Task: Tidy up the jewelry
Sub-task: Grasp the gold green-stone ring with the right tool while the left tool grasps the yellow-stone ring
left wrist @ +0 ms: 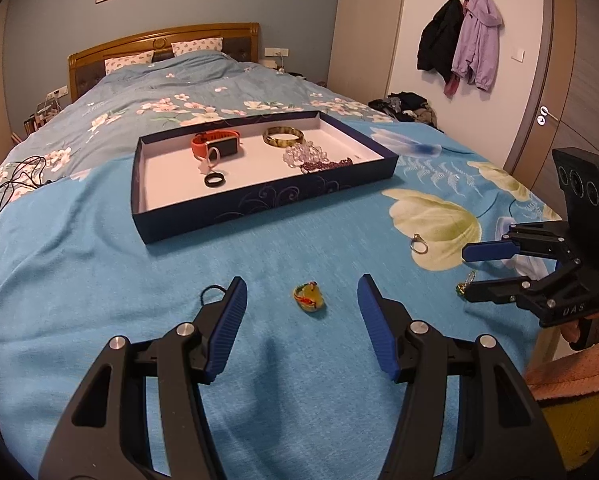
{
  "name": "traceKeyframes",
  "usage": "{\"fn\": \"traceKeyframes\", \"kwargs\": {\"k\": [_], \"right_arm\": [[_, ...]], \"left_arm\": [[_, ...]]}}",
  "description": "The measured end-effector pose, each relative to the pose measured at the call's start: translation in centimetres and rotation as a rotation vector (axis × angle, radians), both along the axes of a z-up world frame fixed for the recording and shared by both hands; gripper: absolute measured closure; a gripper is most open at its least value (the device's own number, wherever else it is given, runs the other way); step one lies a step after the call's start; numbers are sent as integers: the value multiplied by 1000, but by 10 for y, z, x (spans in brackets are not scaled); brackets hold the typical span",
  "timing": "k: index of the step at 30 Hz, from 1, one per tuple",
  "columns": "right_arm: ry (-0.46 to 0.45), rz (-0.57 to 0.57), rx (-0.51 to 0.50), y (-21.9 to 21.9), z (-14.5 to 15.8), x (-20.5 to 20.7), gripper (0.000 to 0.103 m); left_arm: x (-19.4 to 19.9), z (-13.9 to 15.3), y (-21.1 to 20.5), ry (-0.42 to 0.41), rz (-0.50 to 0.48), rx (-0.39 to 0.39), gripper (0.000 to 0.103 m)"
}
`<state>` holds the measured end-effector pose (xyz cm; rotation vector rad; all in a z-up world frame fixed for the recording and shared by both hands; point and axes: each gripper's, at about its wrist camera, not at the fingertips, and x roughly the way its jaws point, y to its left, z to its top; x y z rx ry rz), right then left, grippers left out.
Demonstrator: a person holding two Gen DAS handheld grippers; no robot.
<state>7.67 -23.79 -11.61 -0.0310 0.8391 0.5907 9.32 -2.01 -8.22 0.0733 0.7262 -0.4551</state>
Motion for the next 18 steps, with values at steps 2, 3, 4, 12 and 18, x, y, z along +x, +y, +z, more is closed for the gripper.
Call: {"fn": "traceKeyframes", "kwargs": {"k": [2, 3, 4, 12, 18], "right_arm": [[4, -1, 8, 1, -2, -2, 58], [4, 0, 6, 1, -3, -3, 58], [1, 0, 3, 3, -3, -4, 59], [-8, 2, 9, 4, -3, -6, 65], [-19, -6, 4, 5, -4, -7, 72]], "left_arm": [[2, -1, -1, 8, -2, 2, 47], [2, -2, -3, 10, -2, 3, 47], [3, -2, -4, 13, -1, 6, 47], [12, -10, -7, 65, 2, 19, 50], [20, -16, -15, 102, -10, 32, 58]]}}
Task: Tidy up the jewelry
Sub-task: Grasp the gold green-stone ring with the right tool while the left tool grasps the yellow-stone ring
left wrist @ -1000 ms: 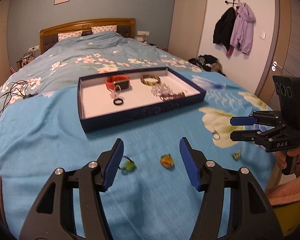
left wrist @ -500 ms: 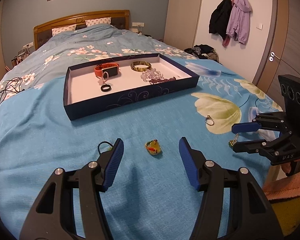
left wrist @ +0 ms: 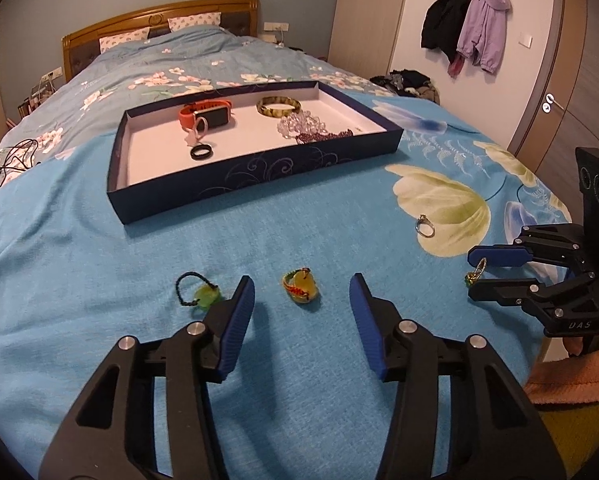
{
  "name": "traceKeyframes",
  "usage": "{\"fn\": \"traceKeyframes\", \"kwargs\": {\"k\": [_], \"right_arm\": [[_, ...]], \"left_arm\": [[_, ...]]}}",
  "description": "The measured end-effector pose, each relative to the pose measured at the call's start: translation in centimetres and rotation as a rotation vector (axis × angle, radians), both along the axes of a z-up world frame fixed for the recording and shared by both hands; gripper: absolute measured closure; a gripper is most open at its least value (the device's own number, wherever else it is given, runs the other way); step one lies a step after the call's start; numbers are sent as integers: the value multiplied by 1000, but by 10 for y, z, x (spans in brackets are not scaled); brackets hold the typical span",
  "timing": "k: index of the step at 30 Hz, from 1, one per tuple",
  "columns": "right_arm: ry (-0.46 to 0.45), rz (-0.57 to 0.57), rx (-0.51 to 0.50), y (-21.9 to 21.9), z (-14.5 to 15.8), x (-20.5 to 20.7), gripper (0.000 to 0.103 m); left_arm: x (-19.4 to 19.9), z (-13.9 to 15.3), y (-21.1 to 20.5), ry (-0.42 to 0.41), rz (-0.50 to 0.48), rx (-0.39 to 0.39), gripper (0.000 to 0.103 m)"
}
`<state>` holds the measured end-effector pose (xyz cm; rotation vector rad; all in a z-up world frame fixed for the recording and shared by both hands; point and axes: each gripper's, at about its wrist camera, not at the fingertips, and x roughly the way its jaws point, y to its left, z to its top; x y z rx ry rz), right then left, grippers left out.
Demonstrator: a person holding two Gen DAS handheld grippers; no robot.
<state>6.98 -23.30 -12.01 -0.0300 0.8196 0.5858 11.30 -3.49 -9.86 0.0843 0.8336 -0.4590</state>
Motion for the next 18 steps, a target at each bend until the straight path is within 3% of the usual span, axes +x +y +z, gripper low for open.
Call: {"fn": "traceKeyframes", "kwargs": {"k": [10, 15, 18], "right_arm": [[-8, -11, 12, -5, -1, 2, 84], [-5, -13, 29, -7, -1, 3, 91], [-5, -16, 32, -7, -1, 4, 91]], "left_arm": [[11, -7, -7, 37, 12, 15, 70], [11, -8, -7, 33, 7, 21, 85], [9, -8, -8, 27, 2, 28, 85]]}}
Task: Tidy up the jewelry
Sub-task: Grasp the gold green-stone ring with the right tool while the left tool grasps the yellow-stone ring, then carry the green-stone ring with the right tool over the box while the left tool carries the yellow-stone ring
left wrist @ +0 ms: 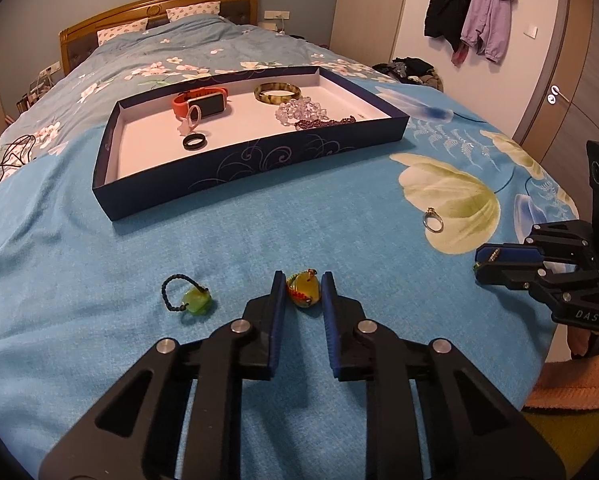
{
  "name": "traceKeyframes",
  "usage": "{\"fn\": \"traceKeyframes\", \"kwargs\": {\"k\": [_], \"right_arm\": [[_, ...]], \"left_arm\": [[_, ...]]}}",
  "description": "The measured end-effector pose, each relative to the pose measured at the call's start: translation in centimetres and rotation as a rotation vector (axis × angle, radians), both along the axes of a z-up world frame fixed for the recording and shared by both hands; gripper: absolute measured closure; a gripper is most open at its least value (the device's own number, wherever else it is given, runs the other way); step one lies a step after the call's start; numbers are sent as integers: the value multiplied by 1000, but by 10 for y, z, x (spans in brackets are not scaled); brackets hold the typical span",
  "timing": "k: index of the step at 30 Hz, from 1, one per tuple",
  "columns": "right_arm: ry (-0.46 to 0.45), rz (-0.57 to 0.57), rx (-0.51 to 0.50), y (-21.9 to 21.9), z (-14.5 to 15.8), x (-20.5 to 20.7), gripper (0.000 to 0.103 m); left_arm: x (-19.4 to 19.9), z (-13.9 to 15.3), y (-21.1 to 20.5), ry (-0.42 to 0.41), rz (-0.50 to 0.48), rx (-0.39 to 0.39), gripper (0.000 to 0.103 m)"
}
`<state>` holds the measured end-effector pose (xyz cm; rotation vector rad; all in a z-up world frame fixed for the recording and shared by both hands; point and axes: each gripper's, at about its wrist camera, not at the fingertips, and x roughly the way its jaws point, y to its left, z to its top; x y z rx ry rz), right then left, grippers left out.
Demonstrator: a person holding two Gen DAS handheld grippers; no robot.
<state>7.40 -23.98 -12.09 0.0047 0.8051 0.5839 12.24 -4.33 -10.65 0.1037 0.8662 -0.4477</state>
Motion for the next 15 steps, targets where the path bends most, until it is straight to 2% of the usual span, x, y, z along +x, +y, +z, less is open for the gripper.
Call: {"fn": "traceKeyframes", "kwargs": {"k": [15], "right_arm": [[-26, -11, 26, -2, 11, 10, 93]], "left_arm": [[-2, 8, 8, -17, 7, -53, 85]]}}
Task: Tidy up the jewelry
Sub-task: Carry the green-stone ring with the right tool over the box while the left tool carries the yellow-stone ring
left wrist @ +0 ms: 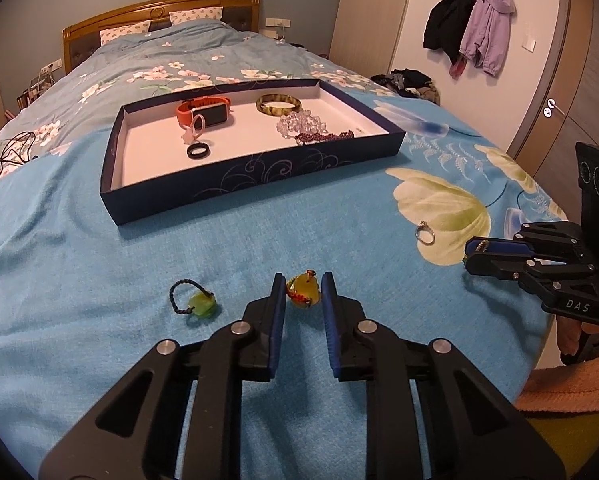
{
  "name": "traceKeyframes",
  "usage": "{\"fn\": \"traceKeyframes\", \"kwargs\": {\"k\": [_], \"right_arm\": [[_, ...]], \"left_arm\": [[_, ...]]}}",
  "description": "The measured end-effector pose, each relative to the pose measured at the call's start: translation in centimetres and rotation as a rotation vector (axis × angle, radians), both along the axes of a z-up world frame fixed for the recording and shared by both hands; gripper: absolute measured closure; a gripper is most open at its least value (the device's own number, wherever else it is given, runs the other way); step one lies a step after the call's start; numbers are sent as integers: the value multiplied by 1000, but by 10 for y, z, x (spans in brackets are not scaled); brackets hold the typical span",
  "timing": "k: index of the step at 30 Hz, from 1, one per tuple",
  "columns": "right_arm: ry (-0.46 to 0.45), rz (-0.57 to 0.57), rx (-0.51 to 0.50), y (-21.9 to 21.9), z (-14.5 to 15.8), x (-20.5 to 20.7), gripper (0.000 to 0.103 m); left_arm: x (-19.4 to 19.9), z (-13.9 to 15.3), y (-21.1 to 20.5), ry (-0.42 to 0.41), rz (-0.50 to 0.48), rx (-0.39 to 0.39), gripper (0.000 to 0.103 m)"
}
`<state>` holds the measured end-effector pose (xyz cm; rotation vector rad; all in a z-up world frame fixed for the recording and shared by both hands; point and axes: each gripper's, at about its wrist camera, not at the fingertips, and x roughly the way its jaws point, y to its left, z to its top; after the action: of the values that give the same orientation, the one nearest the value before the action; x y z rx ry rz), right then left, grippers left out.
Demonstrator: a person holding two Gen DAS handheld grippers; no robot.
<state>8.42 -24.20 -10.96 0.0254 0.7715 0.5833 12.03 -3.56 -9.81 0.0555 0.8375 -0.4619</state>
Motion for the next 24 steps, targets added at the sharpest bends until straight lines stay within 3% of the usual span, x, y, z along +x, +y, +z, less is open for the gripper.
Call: {"fn": "traceKeyframes", "kwargs": {"k": [24], "right_arm": [[-107, 17, 36, 25, 35, 40, 93]], "left_arm": [[5, 40, 18, -110, 55, -61, 85]]}}
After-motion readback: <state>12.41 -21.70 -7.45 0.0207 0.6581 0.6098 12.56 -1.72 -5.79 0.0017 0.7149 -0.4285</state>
